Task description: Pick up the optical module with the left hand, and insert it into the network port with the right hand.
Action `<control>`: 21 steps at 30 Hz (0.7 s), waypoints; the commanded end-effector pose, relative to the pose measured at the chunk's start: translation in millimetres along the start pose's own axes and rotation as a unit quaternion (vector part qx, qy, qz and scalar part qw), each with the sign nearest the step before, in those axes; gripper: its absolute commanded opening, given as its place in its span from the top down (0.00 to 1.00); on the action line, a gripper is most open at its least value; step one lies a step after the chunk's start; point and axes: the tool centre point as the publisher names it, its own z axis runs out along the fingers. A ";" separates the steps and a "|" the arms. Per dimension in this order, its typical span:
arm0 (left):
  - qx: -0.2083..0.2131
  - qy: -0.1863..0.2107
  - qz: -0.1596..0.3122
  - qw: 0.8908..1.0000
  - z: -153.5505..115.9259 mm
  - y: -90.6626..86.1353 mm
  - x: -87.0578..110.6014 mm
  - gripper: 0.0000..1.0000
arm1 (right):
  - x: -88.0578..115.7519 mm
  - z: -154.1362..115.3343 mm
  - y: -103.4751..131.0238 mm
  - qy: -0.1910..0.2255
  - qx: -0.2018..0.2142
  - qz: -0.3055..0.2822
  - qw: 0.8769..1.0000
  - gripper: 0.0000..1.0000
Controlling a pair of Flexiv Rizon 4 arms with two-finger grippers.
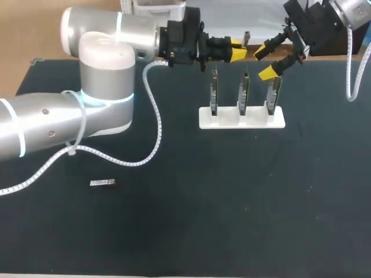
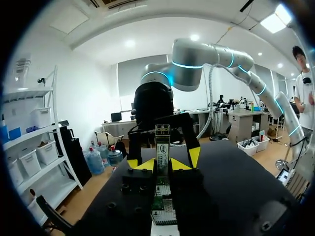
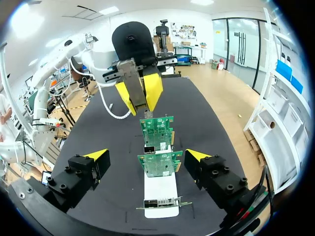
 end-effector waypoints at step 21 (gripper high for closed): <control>0.013 -0.043 -0.051 0.998 16.9 1.4 13.6 1.00 | 0.0 0.5 0.7 0.000 0.001 0.000 1.000 0.00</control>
